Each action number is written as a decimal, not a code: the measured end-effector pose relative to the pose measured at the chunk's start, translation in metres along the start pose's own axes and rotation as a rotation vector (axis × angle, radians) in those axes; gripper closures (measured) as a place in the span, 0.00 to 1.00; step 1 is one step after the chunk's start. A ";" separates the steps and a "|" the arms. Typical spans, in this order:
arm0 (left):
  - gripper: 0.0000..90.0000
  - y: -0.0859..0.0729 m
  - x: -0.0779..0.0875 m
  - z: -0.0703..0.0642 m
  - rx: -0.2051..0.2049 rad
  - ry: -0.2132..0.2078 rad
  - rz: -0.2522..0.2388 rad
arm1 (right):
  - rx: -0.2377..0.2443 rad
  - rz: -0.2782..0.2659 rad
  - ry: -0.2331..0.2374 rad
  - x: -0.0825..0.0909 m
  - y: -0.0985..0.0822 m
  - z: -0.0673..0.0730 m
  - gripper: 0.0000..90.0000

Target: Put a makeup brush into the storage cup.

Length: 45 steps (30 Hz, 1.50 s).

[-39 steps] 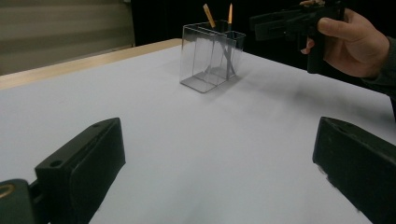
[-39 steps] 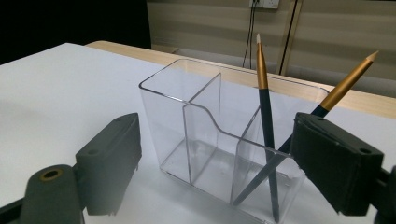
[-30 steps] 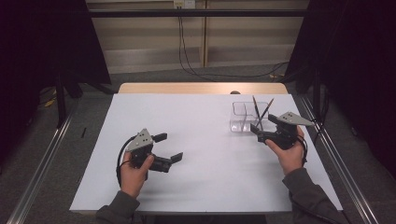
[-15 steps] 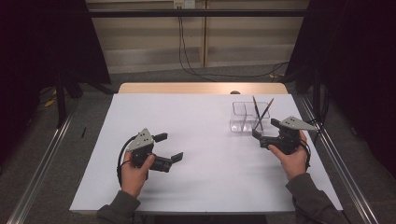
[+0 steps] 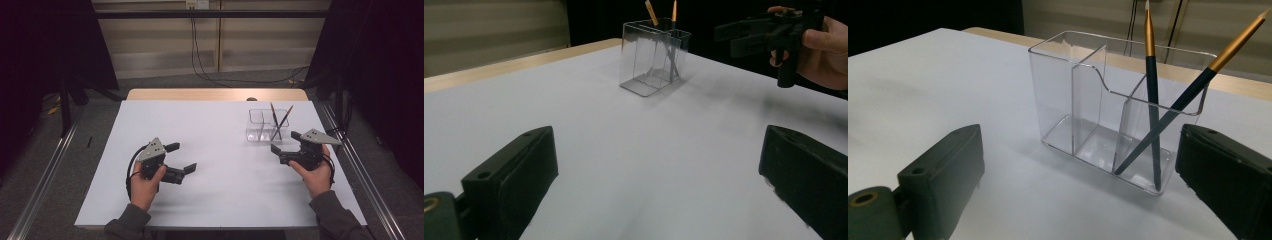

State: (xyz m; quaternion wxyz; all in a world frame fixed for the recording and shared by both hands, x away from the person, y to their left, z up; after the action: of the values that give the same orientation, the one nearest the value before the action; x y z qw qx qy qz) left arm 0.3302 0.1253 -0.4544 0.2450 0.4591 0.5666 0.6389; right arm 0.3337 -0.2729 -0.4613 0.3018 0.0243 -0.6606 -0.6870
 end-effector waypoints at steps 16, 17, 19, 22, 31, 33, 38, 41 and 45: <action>0.02 0.000 -0.003 0.001 0.001 -0.005 -0.003 | 0.001 0.004 0.016 0.012 -0.004 0.005 0.04; 0.02 -0.001 -0.003 0.001 0.001 -0.005 -0.003 | 0.001 0.003 0.017 0.013 -0.004 0.005 0.04; 0.02 -0.001 -0.003 0.001 0.003 -0.002 -0.002 | 0.001 0.001 0.020 0.015 -0.005 0.005 0.04; 0.02 -0.001 -0.003 0.001 0.002 0.006 0.004 | 0.007 0.001 0.022 0.017 -0.006 0.007 0.04; 0.02 -0.001 -0.003 0.002 0.004 0.009 0.002 | 0.003 0.005 0.031 0.023 -0.009 0.009 0.04; 0.02 -0.001 -0.004 0.002 0.006 0.009 0.000 | 0.002 0.003 0.030 0.025 -0.010 0.009 0.04; 0.02 -0.001 -0.003 0.002 0.003 0.005 -0.002 | 0.008 0.011 0.029 0.029 -0.013 0.008 0.04; 0.02 -0.001 -0.003 0.003 0.002 0.008 -0.002 | 0.004 0.011 0.029 0.031 -0.014 0.008 0.04; 0.02 -0.001 -0.003 0.003 0.000 0.008 0.000 | 0.013 0.012 0.028 0.034 -0.015 0.008 0.04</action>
State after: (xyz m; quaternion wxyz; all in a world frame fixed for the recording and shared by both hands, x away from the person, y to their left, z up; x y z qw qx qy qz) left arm 0.3340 0.1243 -0.4569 0.2430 0.4565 0.5676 0.6406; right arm 0.2970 -0.2816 -0.4621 0.3150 0.0320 -0.6608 -0.6805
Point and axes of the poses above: each handheld gripper's, and its own axes: x roughly backward along the jaws, y roughly out of its top, z roughly to its left, the point moved 4 cm from there along -x, roughly forward along the jaws, and after that the axes turned 4 degrees about -x, right-handed, at the moved point
